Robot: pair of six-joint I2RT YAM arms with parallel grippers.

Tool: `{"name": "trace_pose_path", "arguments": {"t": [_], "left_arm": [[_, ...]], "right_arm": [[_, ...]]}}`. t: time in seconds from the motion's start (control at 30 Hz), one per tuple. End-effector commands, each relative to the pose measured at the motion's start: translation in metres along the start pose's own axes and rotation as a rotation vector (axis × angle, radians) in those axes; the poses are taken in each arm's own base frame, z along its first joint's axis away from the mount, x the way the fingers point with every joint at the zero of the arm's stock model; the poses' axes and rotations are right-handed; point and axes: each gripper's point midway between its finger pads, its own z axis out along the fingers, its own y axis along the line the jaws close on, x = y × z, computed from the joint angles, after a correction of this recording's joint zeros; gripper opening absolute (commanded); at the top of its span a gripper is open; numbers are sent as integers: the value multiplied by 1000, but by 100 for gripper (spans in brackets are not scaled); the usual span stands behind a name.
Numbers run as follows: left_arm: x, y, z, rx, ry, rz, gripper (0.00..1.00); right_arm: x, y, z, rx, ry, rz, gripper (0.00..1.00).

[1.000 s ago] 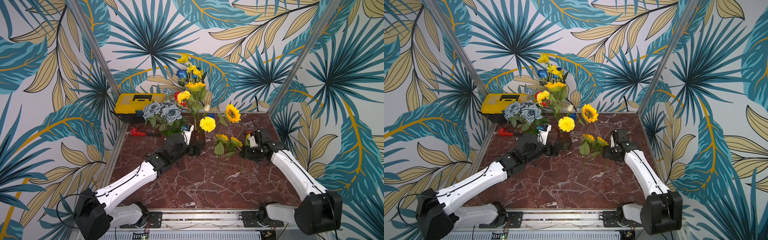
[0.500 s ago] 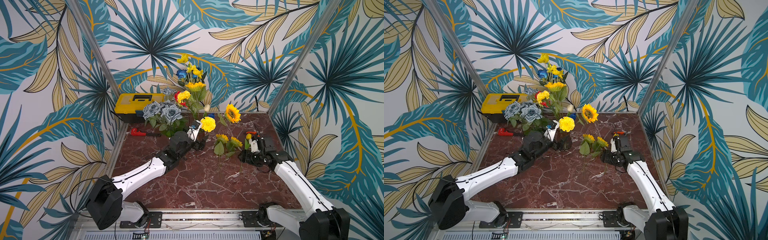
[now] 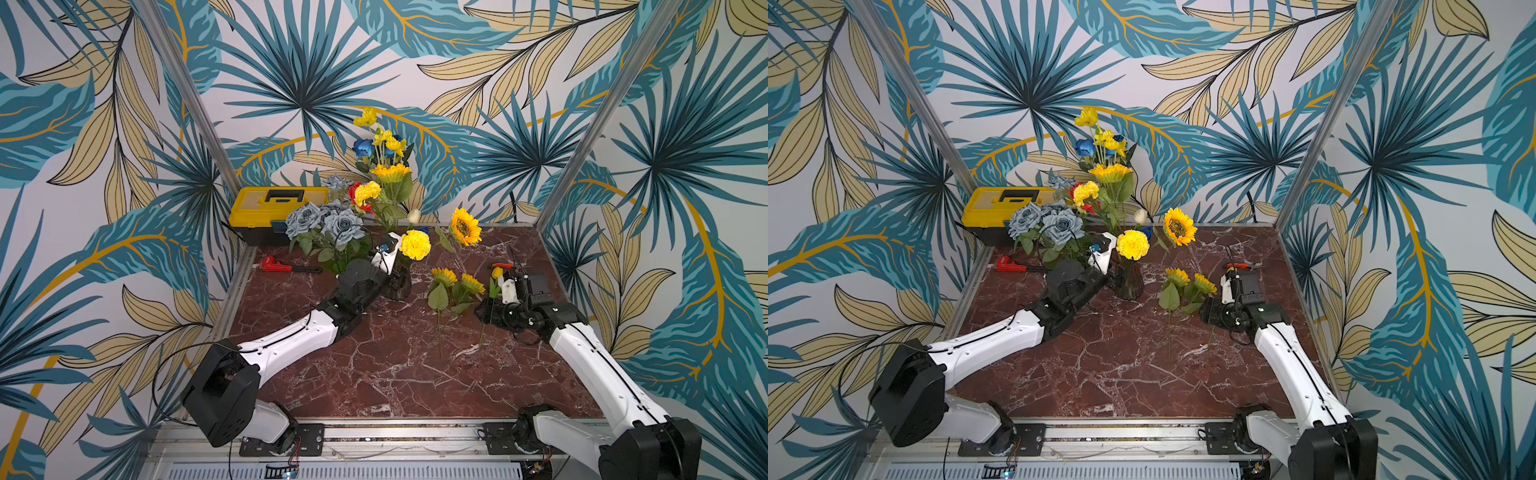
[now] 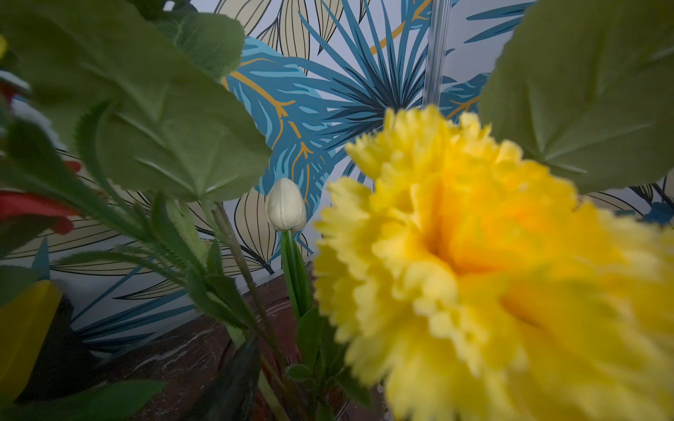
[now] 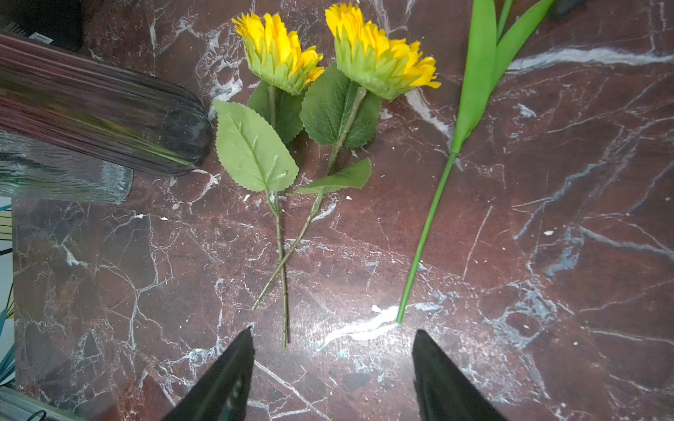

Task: Pick out yellow flowers from the vase
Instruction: Pick up the flower from the vase.

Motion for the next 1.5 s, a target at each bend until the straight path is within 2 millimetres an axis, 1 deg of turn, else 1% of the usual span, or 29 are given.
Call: {"name": "trace_pose_path", "arguments": {"t": [0.0, 0.07, 0.2, 0.33, 0.37, 0.47, 0.5, 0.63, 0.7, 0.83, 0.9, 1.1, 1.47], "left_arm": [[-14, -5, 5, 34, -46, -16, 66], [-13, -4, 8, 29, -44, -20, 66], [-20, -1, 11, 14, -63, -28, 66], [-23, 1, 17, 5, -75, -28, 66], [-24, 6, 19, -25, -77, -30, 63], [-27, 9, 21, -40, -83, -40, 51], [-28, 10, 21, -44, -85, -44, 49], [-26, 9, 22, -40, -81, -40, 43], [-26, 9, 21, -38, -80, -42, 36], [-28, 6, 21, -18, -85, -39, 32], [-30, 5, 20, -15, -88, -37, 26], [-39, 7, 17, -24, -108, -30, 20], [-73, 8, 3, -23, -179, -13, 12]], "right_arm": [[7, -1, 3, -3, 16, 6, 69], [7, 0, 2, -7, 16, 6, 69], [8, 0, 4, -10, 21, 7, 69], [9, 1, 4, -16, 26, 10, 69], [9, 1, 5, -17, 28, 12, 70], [10, 1, 4, -20, 26, 11, 70], [10, 1, 3, -19, 23, 11, 70], [11, 0, 3, -12, 20, 6, 70], [11, -1, 3, -12, 23, 8, 70], [10, 1, 4, -22, 22, 12, 70], [11, 1, 5, -23, 23, 12, 70], [12, 2, 5, -26, 28, 14, 70], [13, 2, 6, -29, 28, 18, 70]]}}
